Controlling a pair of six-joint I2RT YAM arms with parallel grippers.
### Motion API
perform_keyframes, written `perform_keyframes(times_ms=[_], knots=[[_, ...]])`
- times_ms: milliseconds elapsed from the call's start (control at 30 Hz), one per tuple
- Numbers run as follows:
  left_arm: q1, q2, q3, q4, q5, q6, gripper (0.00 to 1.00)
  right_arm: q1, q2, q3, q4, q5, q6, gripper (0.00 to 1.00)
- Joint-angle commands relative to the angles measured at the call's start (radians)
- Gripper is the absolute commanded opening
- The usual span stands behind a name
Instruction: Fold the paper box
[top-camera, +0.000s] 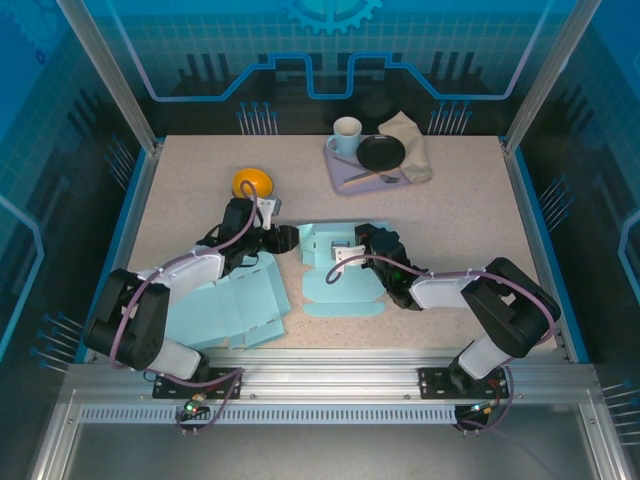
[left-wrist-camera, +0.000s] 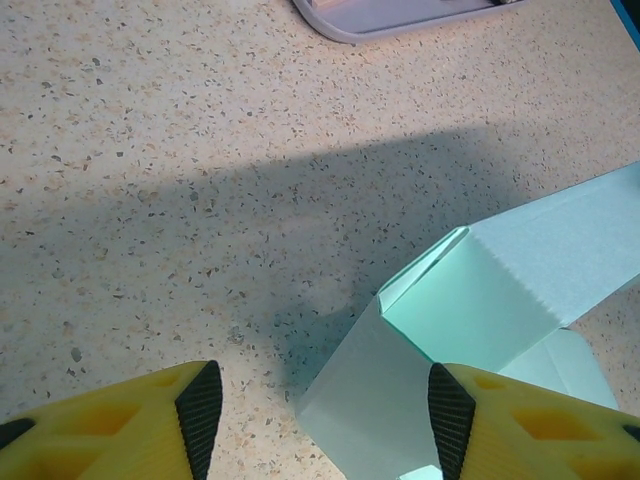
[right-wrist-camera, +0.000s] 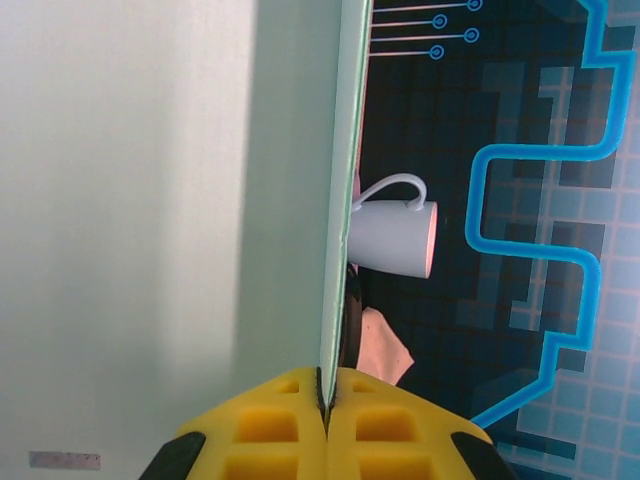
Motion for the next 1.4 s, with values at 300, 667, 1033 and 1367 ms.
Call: perform_keyframes(times_ms=[300, 667, 1033, 1367], knots=[[-0.052, -0.140, -0.066, -0.012, -0.041, -0.015, 0.56, 0.009, -0.023, -0.019, 0.064, -0.012, -0.045, 0.00], [-0.053, -0.123, -0.063, -0.032, -0.068, -0.012, 0.60, 0.004, -0.118, 0.011, -0.155, -0.085, 0.028, 0.00], [-0.128, -0.073, -0.019, -0.023, -0.052, 0.005, 0.22, -0.022, -0.172, 0.044, -0.264, -0.133, 0.107, 0.00], [-0.253, -0.139, -0.054, 0.025, -0.326, 0.206, 0.04, -0.116, -0.292, 0.171, -0.716, -0.417, 0.262, 0.45]])
